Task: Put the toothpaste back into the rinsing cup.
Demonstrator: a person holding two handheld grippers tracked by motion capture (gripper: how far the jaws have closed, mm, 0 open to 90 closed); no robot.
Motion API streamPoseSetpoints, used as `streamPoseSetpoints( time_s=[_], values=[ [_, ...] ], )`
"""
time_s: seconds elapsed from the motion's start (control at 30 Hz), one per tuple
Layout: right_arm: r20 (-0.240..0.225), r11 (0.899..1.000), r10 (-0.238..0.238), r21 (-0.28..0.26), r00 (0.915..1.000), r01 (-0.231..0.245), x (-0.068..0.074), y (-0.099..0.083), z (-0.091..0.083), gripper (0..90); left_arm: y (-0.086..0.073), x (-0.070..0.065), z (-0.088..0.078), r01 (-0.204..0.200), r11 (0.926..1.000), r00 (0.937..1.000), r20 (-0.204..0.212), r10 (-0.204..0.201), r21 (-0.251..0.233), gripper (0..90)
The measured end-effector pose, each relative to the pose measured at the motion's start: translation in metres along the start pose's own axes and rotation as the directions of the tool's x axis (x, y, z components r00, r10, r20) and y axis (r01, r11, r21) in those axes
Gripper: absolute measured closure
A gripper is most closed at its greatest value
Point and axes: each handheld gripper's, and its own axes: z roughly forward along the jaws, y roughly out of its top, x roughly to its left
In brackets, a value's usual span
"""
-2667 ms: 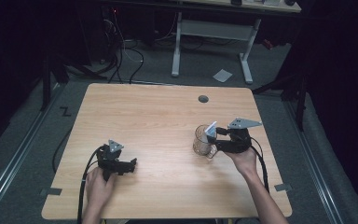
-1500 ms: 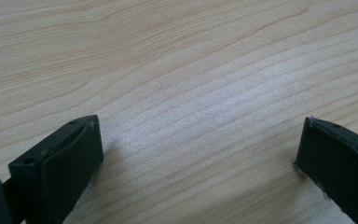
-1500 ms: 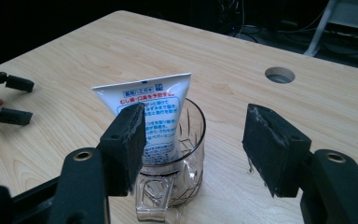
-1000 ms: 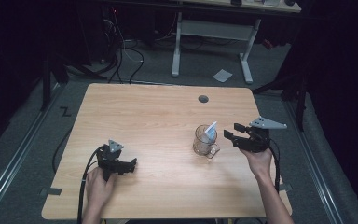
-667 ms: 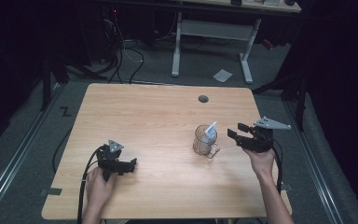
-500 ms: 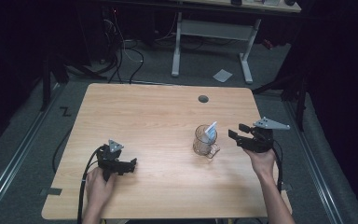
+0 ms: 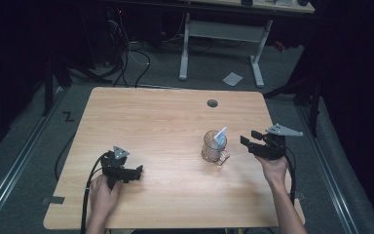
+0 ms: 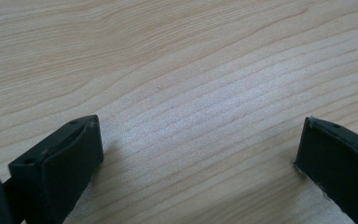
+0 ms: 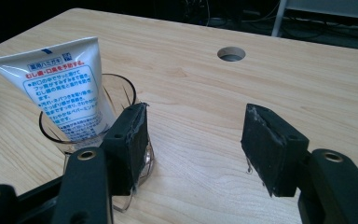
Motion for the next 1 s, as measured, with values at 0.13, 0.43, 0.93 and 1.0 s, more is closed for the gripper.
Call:
streamPoseSetpoints(
  time_s=[0.13,0.43,0.93,1.0],
  values=[
    [0.007,1.000,0.004,0.011,1.0000,-0.004,-0.002,-0.003,0.000,41.1,0.000,0.000,0.000,0.000,1.0000,1.0000,0.000,0.000,0.000,0.8],
    [0.026,0.999,0.028,0.030,0.9993,-0.029,-0.009,-0.014,0.003,41.4,0.000,0.000,0.000,0.000,1.0000,1.0000,0.000,0.000,0.000,0.8],
    [0.042,0.996,0.050,0.065,0.9979,-0.053,-0.014,-0.028,0.011,42.2,0.000,0.000,0.000,0.000,1.0000,1.0000,0.000,0.000,0.001,0.7],
    [0.042,0.996,0.049,0.071,0.9979,-0.051,-0.014,-0.030,0.013,42.4,0.000,0.000,0.000,0.000,1.0000,1.0000,0.000,0.000,0.000,0.8]
  ],
)
